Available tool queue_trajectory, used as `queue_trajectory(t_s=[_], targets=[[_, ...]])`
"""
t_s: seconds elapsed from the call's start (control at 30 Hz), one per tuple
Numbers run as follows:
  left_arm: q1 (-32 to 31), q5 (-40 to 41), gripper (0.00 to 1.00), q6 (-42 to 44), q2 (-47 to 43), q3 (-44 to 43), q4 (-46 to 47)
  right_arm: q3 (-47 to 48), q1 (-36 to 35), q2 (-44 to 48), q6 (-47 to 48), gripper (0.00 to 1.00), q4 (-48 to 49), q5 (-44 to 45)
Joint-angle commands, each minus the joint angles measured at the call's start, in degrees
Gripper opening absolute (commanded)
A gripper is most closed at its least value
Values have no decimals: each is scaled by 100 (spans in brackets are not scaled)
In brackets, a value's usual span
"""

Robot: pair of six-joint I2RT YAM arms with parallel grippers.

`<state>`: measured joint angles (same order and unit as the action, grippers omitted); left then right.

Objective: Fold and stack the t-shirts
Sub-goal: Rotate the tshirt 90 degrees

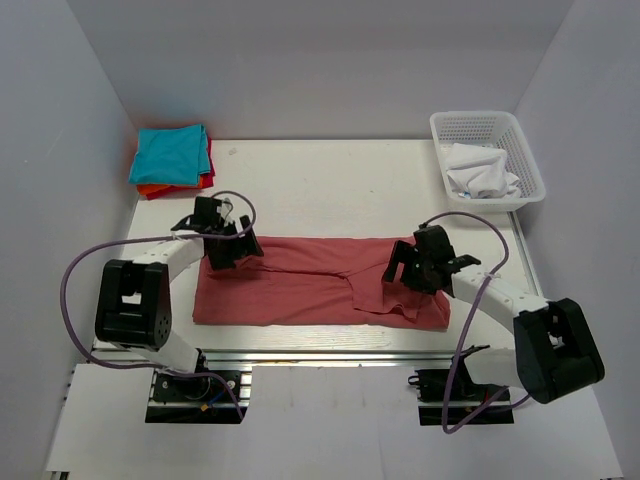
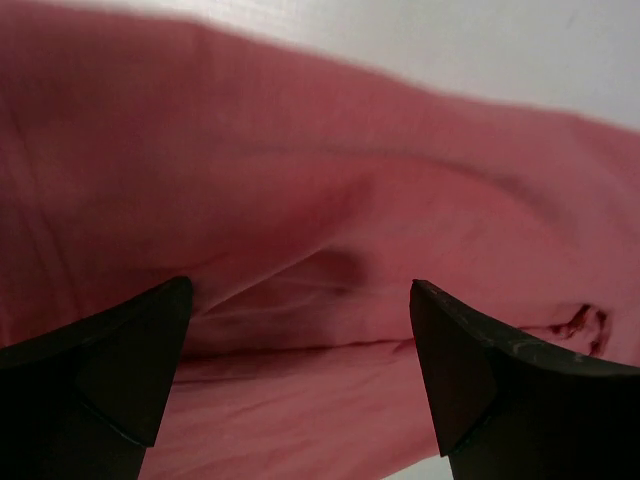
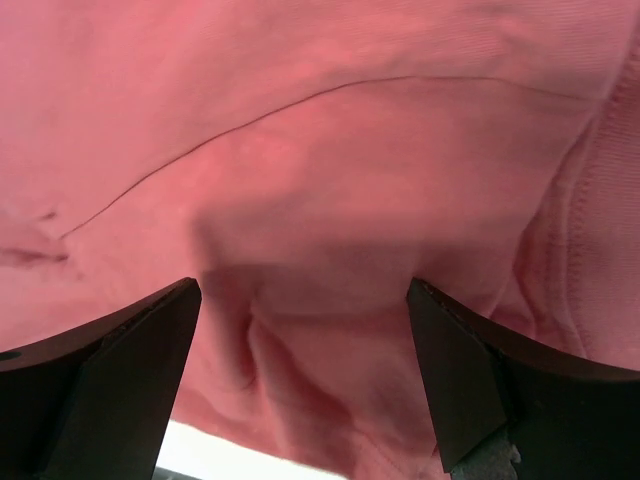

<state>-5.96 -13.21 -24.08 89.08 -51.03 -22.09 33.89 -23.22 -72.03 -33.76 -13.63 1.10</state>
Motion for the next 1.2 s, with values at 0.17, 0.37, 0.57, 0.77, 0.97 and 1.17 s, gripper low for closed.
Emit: queue_trajectory(t_s=[0.17, 0.37, 0.57, 0.77, 0.97, 1.17], targets=[[-81, 267, 100, -334, -531, 962, -495, 267, 529, -995, -193, 90, 106, -49], [-81, -101, 100, -957, -1638, 2200, -832, 1065, 811, -2051, 273, 90, 685, -795], [-239, -963, 100, -1187, -2166, 2878, -1139, 2901, 811, -3579, 783, 90, 950, -594], [-502, -1333, 100, -1187, -2290, 3169, -1325, 5229, 776, -5091, 1170, 90, 634, -1366], [-836, -1606, 100, -1240, -1631, 3380, -1114, 6688, 740, -6147, 1442, 90, 784, -1868], [-1249, -1720, 100, -1100, -1577, 2820, -1201, 7999, 688, -6841, 1837, 90, 344, -1824]])
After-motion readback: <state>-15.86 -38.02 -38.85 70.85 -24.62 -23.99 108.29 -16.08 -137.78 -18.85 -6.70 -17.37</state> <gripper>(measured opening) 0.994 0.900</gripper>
